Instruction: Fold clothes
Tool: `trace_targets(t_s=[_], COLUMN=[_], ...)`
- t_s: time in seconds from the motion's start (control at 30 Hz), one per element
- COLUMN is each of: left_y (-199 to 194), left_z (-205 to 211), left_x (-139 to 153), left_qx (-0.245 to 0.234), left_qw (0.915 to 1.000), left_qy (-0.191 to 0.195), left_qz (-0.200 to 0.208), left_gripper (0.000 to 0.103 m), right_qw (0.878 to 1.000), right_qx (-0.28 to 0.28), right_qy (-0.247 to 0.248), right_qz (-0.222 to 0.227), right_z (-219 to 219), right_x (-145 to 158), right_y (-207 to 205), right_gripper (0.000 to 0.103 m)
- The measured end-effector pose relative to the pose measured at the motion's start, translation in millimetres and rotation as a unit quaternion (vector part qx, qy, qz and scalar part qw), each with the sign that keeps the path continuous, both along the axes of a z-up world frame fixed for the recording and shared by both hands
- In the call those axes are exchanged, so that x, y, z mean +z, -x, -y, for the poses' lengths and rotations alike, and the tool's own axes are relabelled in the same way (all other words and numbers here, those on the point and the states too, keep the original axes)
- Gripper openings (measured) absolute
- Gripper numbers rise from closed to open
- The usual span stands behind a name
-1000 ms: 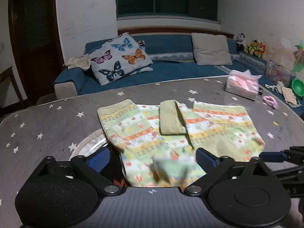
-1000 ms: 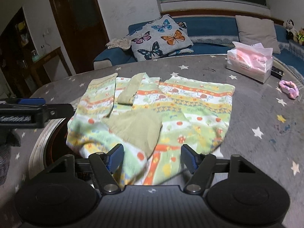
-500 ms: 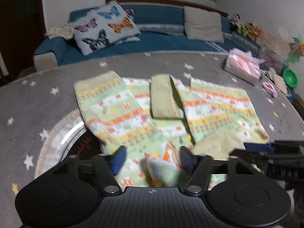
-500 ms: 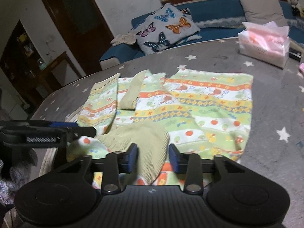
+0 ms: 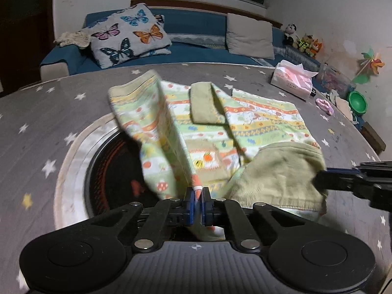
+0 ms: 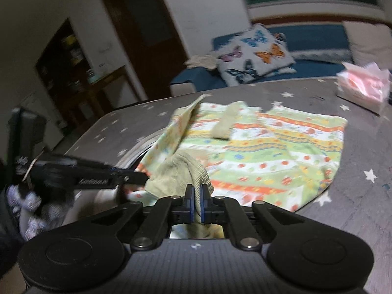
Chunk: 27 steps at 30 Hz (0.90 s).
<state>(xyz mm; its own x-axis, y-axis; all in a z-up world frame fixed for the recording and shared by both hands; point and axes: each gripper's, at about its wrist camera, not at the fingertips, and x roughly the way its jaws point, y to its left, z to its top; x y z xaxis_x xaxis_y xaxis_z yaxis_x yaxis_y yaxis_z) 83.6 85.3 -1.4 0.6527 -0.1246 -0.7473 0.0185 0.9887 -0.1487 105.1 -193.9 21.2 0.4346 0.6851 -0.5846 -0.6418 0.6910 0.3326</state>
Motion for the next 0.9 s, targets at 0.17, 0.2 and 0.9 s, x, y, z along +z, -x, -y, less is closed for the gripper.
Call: trace_targets(t_s=[0.17,0.2,0.9], left_y=[27.8,33.0,-28.4], left_z=[-10.0,-11.9,-18.1], left_x=[-7.4,-9.2,17.9], left_qx=[0.007,0.008,0.001], left_qw=[0.9999,0.9999,0.9969], left_qy=[-0.005,-0.005,-0.068], left_qz=[-0.011,-0.014,0.04], left_gripper=[0.006,0.006,0.046], right_qw=[0.997,0.996,0.997], right_qx=[0.071,0.082,0.011], right_qy=[0.024,0.027,0.067], right_qz=[0.008,0.008,0.045], right_z=[-10.0,-11.5,-34.5], right_x=[2.7,3.2,26.5], right_y=[36.0,40.7,-79.5], right_gripper=[0.007,0.009,0.041])
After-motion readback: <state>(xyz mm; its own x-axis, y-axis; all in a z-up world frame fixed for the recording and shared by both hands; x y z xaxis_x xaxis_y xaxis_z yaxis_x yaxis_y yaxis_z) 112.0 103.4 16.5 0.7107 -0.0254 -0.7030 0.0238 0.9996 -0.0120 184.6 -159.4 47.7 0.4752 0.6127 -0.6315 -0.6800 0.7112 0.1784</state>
